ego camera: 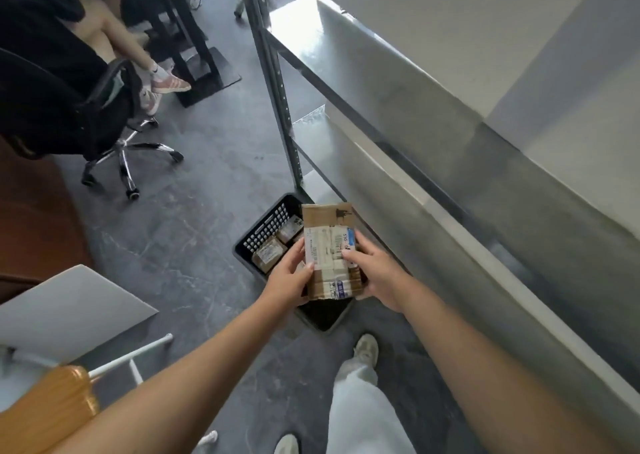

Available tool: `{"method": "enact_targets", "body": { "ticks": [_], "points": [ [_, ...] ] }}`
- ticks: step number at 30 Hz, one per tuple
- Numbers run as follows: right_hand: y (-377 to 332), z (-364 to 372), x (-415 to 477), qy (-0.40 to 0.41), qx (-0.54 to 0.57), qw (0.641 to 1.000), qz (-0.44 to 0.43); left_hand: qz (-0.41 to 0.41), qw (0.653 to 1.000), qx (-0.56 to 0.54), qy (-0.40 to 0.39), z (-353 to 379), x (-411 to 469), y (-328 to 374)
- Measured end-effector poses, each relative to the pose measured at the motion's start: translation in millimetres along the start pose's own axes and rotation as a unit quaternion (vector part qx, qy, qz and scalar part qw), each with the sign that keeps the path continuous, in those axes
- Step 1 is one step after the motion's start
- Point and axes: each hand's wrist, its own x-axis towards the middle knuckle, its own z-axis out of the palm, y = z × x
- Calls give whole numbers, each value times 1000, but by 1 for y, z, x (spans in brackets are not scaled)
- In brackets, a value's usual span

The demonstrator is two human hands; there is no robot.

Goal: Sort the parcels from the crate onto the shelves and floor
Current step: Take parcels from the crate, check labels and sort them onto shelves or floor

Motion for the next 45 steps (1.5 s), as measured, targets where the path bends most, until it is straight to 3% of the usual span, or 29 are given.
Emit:
{"method": "enact_targets", "body": {
  "ticks": [8,15,19,28,34,39,42,45],
  "points": [
    [44,-22,115,49,37,995,73,-55,997,38,27,19,116,-34],
    [145,-9,224,85,85,982,143,-124,987,94,33,-1,222,-134],
    [188,0,287,117,85,975,169,-121,984,127,20,-17,279,-194],
    [303,-8,425,214,-19,951,221,-120,950,285,-50,-28,395,-312],
    [357,20,490,189,-82,942,264,-116,912,380,-106,-56,435,-372],
    [375,52,513,146,-147,944,256,-145,869,471,-39,-75,452,-405],
    [378,61,521,152,-129,942,269,-154,845,511,-27,-70,447,-408],
    [385,63,529,150,-137,942,268,-121,847,517,5,-64,438,-406]
  ]
}}
